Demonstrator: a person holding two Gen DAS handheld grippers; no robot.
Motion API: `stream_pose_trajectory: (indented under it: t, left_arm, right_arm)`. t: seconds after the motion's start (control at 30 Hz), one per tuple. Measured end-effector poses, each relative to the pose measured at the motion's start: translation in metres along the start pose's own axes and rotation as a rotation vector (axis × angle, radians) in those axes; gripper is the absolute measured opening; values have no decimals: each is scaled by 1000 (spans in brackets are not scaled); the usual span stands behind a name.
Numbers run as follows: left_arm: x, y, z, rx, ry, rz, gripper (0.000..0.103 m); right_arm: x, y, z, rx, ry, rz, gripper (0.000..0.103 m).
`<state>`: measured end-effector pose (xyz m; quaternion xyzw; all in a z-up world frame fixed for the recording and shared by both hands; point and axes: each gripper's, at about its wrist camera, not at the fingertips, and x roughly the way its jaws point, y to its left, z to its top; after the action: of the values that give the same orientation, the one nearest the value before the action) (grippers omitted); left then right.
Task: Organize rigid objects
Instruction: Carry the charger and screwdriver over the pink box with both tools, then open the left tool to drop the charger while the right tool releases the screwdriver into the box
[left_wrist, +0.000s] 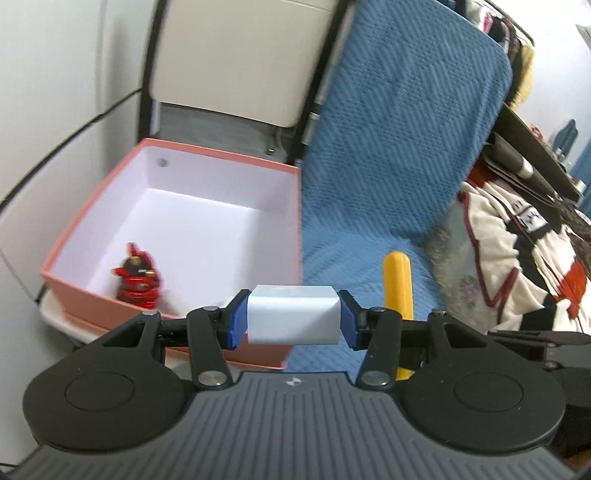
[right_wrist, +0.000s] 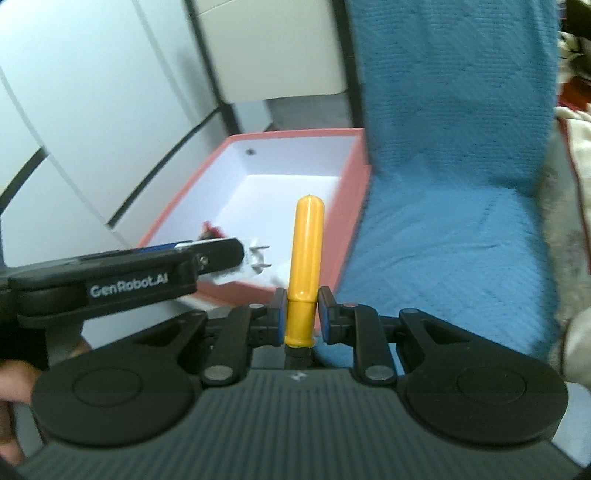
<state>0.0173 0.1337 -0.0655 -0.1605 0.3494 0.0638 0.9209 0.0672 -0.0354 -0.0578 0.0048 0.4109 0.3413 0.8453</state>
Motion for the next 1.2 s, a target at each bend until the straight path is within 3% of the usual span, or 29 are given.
stream_pose_trajectory:
  t: [0.37,0.93,1.2]
  left_arm:
    - [4,65,14,-39,0,56,56]
    - [114,149,53,-113,116,36,56]
    - [157,167,65,-125,151,12,56]
  right_arm:
    - [38,34,14,-53,62,34,21]
    - [161,42,67,1,137,-6,22]
    - [229,28,81,39,194,-73,22]
